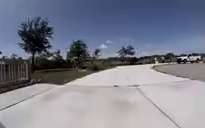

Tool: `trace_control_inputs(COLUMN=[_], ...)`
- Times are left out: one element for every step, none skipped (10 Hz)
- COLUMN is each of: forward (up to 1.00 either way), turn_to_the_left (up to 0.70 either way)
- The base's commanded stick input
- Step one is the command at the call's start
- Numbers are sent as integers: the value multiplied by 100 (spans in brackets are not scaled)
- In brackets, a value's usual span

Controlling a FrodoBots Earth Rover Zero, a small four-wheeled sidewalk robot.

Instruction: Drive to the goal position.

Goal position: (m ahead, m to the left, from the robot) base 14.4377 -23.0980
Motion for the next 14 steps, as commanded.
trace_control_inputs(forward=[85,85,85,85,85,85,85,85,85,85,85,85,85,85], turn_to_the_left=[0,0,0,0,-21,-34,-8,0,0,0,0,0,0,0])
